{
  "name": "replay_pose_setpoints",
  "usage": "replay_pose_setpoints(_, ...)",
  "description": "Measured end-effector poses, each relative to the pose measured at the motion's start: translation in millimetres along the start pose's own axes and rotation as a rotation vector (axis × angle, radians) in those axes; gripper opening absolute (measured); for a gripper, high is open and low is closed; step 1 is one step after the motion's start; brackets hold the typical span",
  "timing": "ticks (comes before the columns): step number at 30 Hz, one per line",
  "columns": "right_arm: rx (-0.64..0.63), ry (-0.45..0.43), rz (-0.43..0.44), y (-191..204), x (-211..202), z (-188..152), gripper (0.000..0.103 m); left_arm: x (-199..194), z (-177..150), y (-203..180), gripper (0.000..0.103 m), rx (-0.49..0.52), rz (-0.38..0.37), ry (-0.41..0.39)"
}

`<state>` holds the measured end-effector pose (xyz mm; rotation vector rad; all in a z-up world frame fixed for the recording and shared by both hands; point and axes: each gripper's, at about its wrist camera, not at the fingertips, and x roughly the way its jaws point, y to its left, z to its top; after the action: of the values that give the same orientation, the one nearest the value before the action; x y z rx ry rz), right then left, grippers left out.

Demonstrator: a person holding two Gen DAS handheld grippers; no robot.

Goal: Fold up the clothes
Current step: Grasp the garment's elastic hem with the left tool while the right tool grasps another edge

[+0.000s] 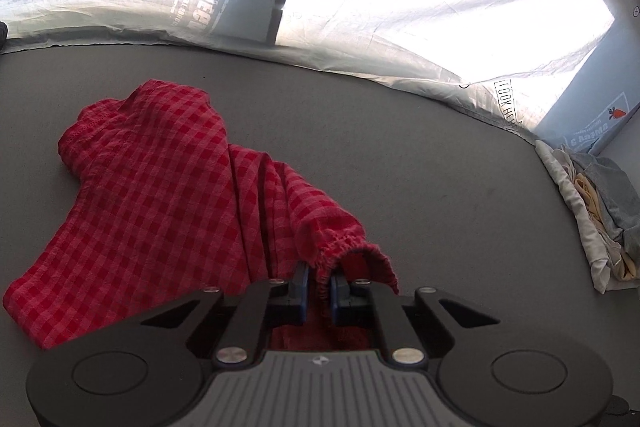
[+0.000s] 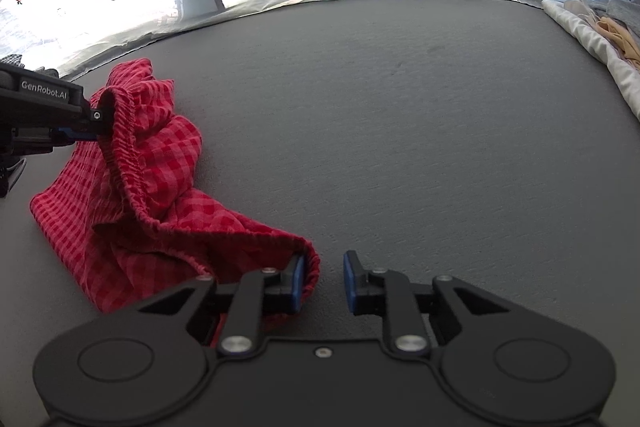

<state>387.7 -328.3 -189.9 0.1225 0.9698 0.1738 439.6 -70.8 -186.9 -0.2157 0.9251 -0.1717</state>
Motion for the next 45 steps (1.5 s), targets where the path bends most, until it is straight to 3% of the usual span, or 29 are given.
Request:
replay_pose_setpoints(7,-0.004,0.008,0.005,1,1,1,0.016,2,-4,12,0.008,-0.042,0.022,0.020)
replay_pose_setpoints(11,-0.012,0.006,0.002,2,2,1,0.020,7,-2,12,0.010,-0.032,-0.011,0.042)
replay_pose_setpoints(16,0.003,0.005,-0.001,3,2,0,0.018,16,-2,5,0.010,0.023,0.016,0.058)
replay_pose_setpoints(20,0.040,-0.006,0.008,-1,2,0,0.006,12,1,17,0.006,-0.043,0.030,0.036)
replay_pose_setpoints(24,0.054,-0.057,-0.013,-5,-6,2,0.004,-13,4,24,0.005,-0.092,0.045,-0.040)
replay_pose_setpoints(28,-0.011,-0.186,-0.063,2,-25,24,0.004,-34,24,27,0.005,-0.128,0.037,-0.118)
replay_pose_setpoints(31,-0.072,-0.311,-0.074,7,-37,69,0.003,-49,67,21,0.005,-0.108,0.031,-0.223)
replay_pose_setpoints(35,-0.101,-0.546,-0.064,15,-72,160,0.003,-104,156,0,0.005,-0.079,-0.012,-0.466)
replay_pose_setpoints(38,-0.128,-0.763,-0.047,35,-125,213,0.003,-170,197,-17,0.005,-0.024,-0.044,-0.679)
replay_pose_setpoints(41,-0.168,-0.953,-0.031,53,-181,231,0.003,-227,207,-27,0.006,0.017,-0.081,-0.824)
replay_pose_setpoints(43,-0.166,-1.013,-0.003,55,-206,224,0.003,-247,197,-29,0.006,0.035,-0.090,-0.858)
replay_pose_setpoints(45,-0.172,-1.038,0.016,57,-221,208,0.004,-251,177,-29,0.006,0.055,-0.064,-0.843)
